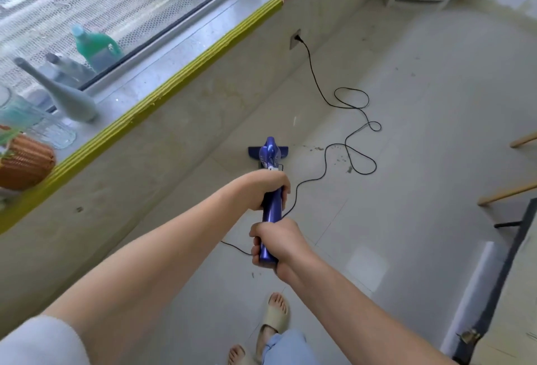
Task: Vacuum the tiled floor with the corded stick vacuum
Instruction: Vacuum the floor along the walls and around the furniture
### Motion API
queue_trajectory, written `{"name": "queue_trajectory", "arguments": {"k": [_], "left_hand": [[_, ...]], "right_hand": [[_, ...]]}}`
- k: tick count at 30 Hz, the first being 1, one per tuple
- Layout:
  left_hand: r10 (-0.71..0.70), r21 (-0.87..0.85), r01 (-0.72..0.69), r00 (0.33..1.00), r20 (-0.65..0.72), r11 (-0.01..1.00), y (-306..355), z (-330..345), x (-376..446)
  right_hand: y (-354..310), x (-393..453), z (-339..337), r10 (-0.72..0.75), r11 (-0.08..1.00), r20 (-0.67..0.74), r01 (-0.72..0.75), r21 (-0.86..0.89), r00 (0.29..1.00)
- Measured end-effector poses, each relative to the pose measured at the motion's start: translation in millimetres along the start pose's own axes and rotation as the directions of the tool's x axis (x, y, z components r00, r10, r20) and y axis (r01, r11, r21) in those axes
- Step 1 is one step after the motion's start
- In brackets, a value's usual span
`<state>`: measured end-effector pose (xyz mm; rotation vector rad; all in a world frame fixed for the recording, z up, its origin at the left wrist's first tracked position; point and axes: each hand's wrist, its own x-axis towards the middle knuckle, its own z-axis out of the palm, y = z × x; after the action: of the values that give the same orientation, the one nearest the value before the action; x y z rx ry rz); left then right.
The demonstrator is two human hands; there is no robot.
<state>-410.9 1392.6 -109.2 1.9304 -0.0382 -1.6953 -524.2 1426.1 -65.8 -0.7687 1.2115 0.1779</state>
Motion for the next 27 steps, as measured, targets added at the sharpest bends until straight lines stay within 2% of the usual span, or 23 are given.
{"name": "queue_trajectory", "arguments": {"k": [3,7,14,20,27], "left_hand": [[-0.028,-0.065,0.030,0.999,0.026,0.997,-2.4,-12.3,-4.2],[-0.025,-0.095,0.027,1.000,0.017,0.995,2.3,-22.0,4.0],[0.084,-0.133,-0.096,0.993,-0.088,0.986,4.5,-5.3,34.9],[0.112,-0.097,-0.123,0.988,-0.110,0.988,-14.4,5.3,43.0],[0.084,-0.048,-0.090,0.990,-0.114,0.995,-49.4,4.4,26.4]], "right_hand": [[-2.2,-7.7,12.6,0.004,1.000,0.033,-0.004,-0.002,0.999],[-6.1,8.6,22.3,-0.017,1.000,-0.005,0.017,-0.009,1.000],[-7.4,53.7,0.6,-0.066,0.992,-0.106,0.054,-0.114,0.992],[12.9,62.2,-12.0,-0.041,0.987,-0.054,0.032,-0.156,0.998],[46.8,41.4,-1.6,-0.005,0.996,-0.002,0.005,-0.091,1.000]]}}
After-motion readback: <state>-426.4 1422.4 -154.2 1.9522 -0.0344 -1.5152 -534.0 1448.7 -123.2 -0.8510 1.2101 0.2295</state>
